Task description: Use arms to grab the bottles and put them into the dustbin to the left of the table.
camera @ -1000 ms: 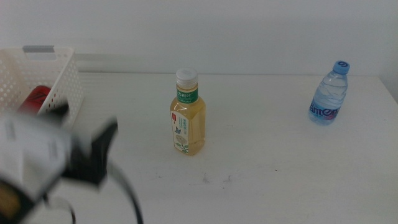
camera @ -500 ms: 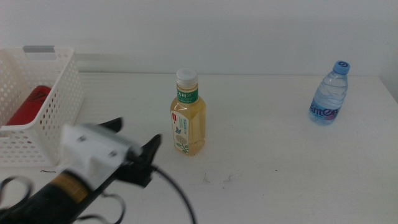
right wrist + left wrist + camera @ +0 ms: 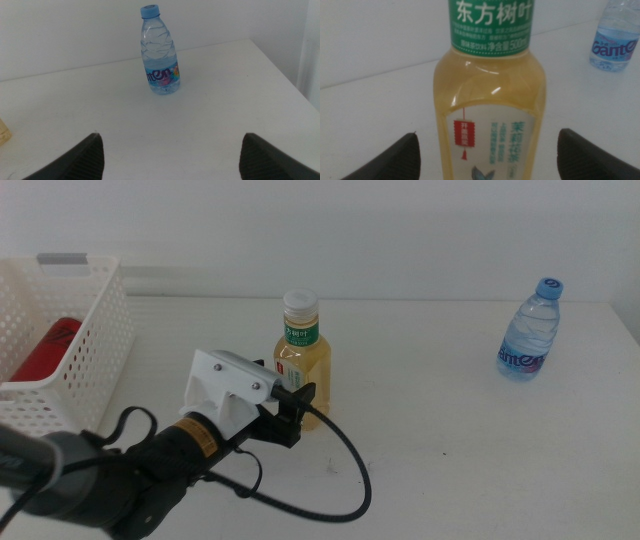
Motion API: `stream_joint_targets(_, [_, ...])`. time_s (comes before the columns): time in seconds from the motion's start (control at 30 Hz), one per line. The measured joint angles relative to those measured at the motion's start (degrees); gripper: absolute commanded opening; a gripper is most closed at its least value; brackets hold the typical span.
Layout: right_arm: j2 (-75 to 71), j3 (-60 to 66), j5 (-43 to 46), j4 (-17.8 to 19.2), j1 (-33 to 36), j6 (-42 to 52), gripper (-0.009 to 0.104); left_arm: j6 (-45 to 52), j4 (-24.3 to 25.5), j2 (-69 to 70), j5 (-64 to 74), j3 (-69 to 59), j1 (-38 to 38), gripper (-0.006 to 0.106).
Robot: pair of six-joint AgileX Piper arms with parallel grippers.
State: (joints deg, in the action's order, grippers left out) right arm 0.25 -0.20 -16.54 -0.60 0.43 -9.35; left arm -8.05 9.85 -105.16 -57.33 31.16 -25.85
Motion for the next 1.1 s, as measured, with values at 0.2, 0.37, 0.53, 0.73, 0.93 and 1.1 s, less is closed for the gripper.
stream_joint_targets(0.2, [0.0,0.0,0.0,0.0,0.0,0.0,0.085,-1.0,0.0,-5.1,0.0,5.2,0.0,0.094])
stream_joint_targets(0.37, [0.0,0.0,0.0,0.0,0.0,0.0,0.085,-2.1,0.1,-10.9,-0.3,10.5,-0.3,0.094])
stream_joint_targets(0.53, [0.0,0.0,0.0,0.0,0.0,0.0,0.085,-2.2,0.4,-16.9,-0.6,16.0,-0.4,0.094])
stream_joint_targets(0.73, [0.0,0.0,0.0,0.0,0.0,0.0,0.085,-2.4,0.0,-19.3,-1.7,17.7,-0.4,0.072])
stream_joint_targets(0.93, [0.0,0.0,0.0,0.0,0.0,0.0,0.085,-2.0,1.4,-17.5,0.9,17.2,-0.4,0.019])
stream_joint_targets(1.1, [0.0,0.0,0.0,0.0,0.0,0.0,0.085,-2.0,4.4,-7.4,13.5,13.0,-0.4,0.002])
